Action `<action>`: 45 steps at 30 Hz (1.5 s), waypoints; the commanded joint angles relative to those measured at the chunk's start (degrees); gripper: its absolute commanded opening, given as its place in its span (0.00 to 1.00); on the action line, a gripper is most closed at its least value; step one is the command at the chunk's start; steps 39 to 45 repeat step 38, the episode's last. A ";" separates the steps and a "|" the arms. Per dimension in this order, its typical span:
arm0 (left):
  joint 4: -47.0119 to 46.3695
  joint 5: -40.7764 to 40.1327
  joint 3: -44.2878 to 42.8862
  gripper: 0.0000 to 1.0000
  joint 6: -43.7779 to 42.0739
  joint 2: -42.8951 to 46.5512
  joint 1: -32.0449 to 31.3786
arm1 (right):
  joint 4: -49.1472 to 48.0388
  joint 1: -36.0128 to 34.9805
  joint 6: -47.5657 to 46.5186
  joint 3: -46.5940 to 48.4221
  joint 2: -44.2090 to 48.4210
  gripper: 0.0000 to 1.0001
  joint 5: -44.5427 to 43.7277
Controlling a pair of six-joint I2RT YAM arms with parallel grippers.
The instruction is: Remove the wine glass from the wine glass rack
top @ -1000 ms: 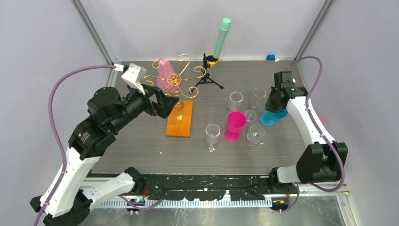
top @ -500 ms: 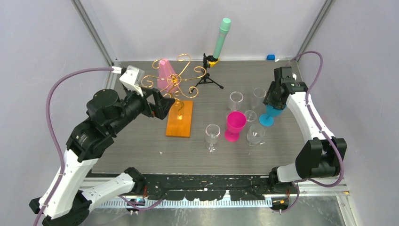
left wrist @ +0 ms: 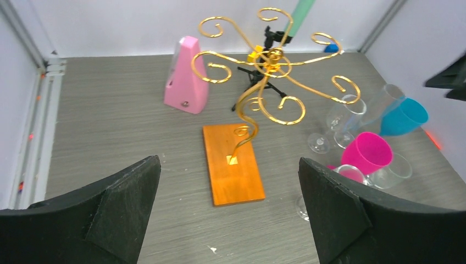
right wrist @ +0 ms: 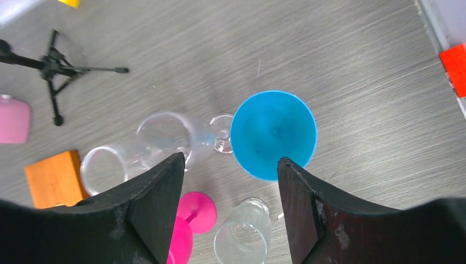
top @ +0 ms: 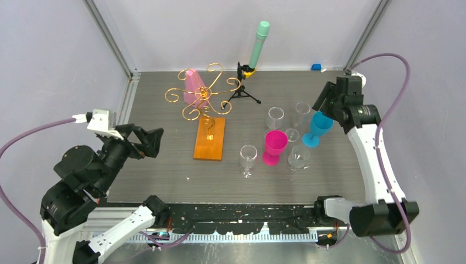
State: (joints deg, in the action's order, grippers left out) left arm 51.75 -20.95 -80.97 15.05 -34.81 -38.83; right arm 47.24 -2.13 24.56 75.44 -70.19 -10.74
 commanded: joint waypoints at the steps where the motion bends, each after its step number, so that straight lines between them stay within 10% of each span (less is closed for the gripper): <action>1: 3.86 -6.81 2.86 1.00 1.96 2.57 0.33 | -1.63 0.03 2.69 -0.19 8.67 0.68 -3.32; 22: 7.96 -7.89 9.76 1.00 6.13 11.42 0.33 | 10.31 0.03 8.85 -10.49 58.99 0.91 -22.24; 45: 5.96 -8.91 9.54 1.00 4.70 11.81 0.32 | 10.28 0.13 9.55 -11.37 60.90 0.93 -23.98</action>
